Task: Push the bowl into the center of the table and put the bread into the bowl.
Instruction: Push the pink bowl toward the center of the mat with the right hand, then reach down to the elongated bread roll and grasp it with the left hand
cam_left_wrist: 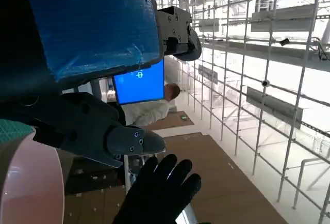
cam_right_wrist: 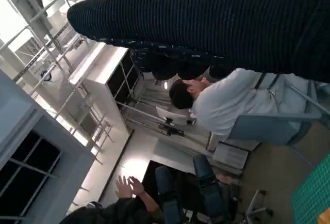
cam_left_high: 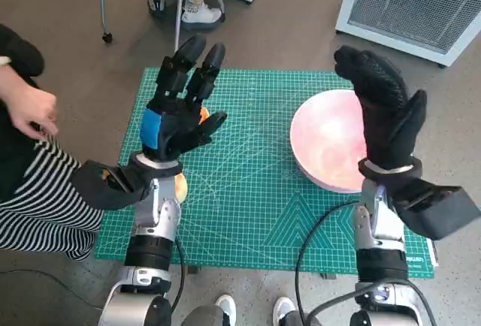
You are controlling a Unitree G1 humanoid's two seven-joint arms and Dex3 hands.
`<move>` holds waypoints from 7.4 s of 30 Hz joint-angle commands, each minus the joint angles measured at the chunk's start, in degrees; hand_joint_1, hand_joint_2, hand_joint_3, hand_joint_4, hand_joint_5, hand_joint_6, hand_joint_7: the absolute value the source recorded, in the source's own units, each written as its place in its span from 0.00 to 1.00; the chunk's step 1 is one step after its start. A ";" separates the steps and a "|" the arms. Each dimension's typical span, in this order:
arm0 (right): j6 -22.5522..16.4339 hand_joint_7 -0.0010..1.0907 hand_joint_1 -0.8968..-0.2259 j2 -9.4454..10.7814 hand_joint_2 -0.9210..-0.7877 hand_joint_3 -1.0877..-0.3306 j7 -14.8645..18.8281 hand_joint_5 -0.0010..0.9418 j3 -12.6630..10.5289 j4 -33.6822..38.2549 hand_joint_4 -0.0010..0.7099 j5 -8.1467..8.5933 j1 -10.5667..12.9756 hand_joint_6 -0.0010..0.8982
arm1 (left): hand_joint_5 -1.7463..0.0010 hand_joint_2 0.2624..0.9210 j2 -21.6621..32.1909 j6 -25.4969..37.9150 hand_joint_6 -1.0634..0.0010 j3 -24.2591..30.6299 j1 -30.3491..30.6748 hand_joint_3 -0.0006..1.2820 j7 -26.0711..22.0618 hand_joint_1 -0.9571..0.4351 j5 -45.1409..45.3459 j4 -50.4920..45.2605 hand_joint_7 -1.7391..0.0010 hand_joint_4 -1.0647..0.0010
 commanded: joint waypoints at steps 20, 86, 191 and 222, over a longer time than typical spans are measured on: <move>-3.57 0.38 0.36 -9.82 0.00 0.34 -14.57 0.00 -9.81 9.80 0.20 -8.96 2.11 0.06 | 1.00 1.00 0.03 1.32 1.00 -0.18 -1.84 0.30 -3.07 0.38 -1.16 0.99 0.88 0.89; 16.43 0.21 0.46 -2.02 0.00 0.21 -10.22 0.00 -15.63 45.94 0.09 -4.13 -10.93 0.10 | 0.99 1.00 2.67 1.89 0.99 1.53 -0.48 0.28 -3.75 0.32 -1.71 0.67 0.89 0.89; -3.47 0.22 0.16 -2.67 0.00 0.52 -6.18 0.01 1.68 -3.86 0.20 -7.76 5.77 0.18 | 1.00 0.75 30.89 7.81 0.74 -4.23 -13.81 0.02 10.69 0.72 31.27 5.38 0.91 0.85; -2.58 0.25 0.20 -3.94 0.00 0.47 -6.01 0.00 1.44 -6.56 0.19 -6.33 8.52 0.14 | 1.00 0.74 31.10 24.13 0.74 -25.57 -28.30 0.00 13.40 0.51 51.71 24.58 0.99 0.84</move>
